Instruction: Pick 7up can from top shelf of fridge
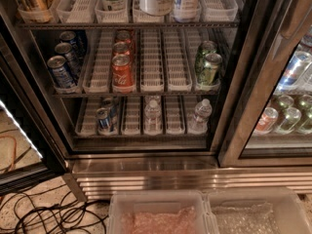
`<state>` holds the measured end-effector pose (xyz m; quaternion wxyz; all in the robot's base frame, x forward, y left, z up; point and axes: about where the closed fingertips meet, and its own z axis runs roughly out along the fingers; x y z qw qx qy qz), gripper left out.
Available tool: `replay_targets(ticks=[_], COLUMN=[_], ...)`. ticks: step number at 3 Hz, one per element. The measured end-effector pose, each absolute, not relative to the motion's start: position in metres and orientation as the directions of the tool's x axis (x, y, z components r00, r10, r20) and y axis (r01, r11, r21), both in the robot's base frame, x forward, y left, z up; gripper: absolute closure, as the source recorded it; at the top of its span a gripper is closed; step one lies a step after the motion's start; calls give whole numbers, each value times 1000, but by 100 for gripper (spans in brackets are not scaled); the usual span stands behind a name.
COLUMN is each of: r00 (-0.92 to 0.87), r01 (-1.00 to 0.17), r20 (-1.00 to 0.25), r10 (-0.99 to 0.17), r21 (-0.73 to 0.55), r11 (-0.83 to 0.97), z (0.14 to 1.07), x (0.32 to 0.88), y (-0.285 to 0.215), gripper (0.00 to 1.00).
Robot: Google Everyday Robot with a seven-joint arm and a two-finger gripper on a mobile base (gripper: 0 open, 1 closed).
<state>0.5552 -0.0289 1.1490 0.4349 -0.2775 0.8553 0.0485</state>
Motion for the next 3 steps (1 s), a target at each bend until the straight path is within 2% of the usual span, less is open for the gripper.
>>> replay_targets(ticks=[1,2,3], r00=[-471,-507,-611], r01=[-526,-561,-617], r20=[-782,-777,-695], r10=[-408,-373,-378], r21=[-122,-30,120], r11=[842,827,778], z=[1150,1122,1040], x=[556,539,517], y=[-30,-23,-4], gripper=[100,100,100])
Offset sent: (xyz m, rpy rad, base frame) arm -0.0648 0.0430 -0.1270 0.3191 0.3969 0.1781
